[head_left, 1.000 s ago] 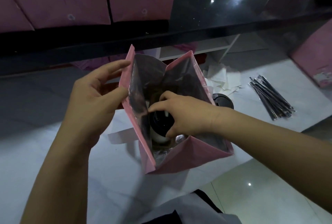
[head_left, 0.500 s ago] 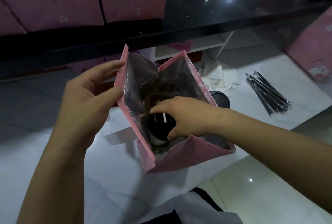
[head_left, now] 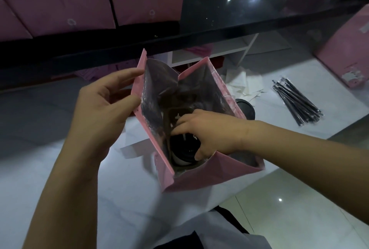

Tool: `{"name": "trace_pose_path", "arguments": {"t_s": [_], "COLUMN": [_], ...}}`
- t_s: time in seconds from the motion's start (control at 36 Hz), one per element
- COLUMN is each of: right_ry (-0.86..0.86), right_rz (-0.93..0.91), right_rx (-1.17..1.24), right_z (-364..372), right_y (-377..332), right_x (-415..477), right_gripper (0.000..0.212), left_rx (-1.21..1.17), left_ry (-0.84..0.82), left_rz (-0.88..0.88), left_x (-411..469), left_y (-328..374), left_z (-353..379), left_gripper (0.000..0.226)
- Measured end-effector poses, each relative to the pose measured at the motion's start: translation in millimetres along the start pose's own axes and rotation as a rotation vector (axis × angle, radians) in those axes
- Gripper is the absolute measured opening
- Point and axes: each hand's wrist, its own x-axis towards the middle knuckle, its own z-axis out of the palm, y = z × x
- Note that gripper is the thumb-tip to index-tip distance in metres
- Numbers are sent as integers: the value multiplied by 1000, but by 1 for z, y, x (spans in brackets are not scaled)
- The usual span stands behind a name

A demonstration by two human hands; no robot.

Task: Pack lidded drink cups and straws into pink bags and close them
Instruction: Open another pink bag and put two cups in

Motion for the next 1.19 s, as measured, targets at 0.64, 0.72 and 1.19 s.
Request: {"name": "trace_pose_path", "arguments": {"t_s": [0.64,0.72,1.19], "right_ry": [-36,-47,-28], "right_rz": [-80,-82,-171], "right_rx": [-73,-87,-77], "right_z": [16,21,37], "right_y": [-1,-3,-2], "right_x": [-6,-2,-5], "right_gripper": [44,43,42], "left_rx": [-3,-1,143], "left_ry": [-22,-22,-163], "left_rz": [-33,-42,-142], "left_x": [-2,-3,-18], "left_y": [-1,0,5], "left_z": [6,10,13], "left_gripper": [40,39,70]}}
